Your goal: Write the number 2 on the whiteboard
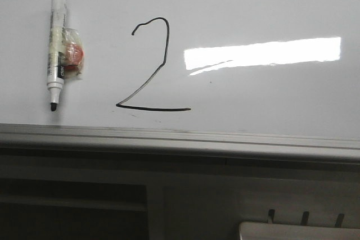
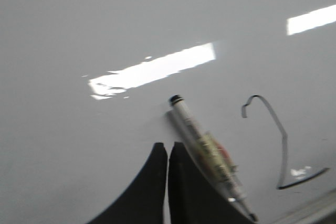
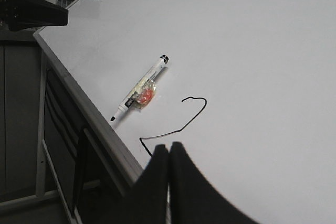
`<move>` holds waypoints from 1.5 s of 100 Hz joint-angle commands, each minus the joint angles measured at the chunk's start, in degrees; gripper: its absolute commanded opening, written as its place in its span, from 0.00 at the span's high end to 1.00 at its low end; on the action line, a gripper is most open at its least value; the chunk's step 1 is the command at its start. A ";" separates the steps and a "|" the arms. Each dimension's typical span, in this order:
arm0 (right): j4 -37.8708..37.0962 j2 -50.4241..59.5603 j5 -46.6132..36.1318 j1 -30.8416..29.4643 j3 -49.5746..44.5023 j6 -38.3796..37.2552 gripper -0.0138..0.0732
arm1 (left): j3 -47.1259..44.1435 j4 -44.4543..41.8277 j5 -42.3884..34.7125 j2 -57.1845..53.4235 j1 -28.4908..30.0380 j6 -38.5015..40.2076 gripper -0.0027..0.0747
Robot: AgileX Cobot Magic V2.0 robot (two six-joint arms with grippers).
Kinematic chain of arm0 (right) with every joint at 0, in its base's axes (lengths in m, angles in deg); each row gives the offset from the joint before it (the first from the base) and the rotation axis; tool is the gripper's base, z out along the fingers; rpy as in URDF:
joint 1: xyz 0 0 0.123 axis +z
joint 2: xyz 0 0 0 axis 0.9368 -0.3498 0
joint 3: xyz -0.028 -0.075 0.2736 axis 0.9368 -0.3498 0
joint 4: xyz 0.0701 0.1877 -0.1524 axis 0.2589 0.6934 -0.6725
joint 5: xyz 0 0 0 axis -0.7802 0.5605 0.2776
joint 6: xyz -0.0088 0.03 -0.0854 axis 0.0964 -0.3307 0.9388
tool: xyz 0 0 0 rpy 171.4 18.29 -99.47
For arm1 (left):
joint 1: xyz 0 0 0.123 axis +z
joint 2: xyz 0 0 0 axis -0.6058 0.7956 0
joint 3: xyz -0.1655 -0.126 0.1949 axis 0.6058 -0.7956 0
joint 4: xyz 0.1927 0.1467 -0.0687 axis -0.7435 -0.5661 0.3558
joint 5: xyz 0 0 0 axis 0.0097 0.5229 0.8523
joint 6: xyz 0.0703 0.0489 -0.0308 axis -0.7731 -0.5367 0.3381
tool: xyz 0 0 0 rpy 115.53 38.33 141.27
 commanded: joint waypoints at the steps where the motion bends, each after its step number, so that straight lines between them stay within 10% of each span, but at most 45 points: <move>1: 0.44 -0.32 -2.45 0.02 1.51 0.48 0.92 | 0.14 -2.14 -5.33 -0.81 5.40 0.51 0.99; 42: 0.44 -0.32 -2.45 0.02 1.51 0.48 0.92 | -10.99 -13.05 -5.22 -14.27 28.79 11.34 0.99; 82: 0.44 -0.32 -2.44 0.02 1.51 0.48 0.92 | -14.02 -10.87 14.46 -17.54 28.02 11.08 0.99; 150: 0.44 -0.32 -2.44 0.02 1.51 0.48 0.92 | -13.91 -12.75 15.49 -17.54 28.02 9.78 0.99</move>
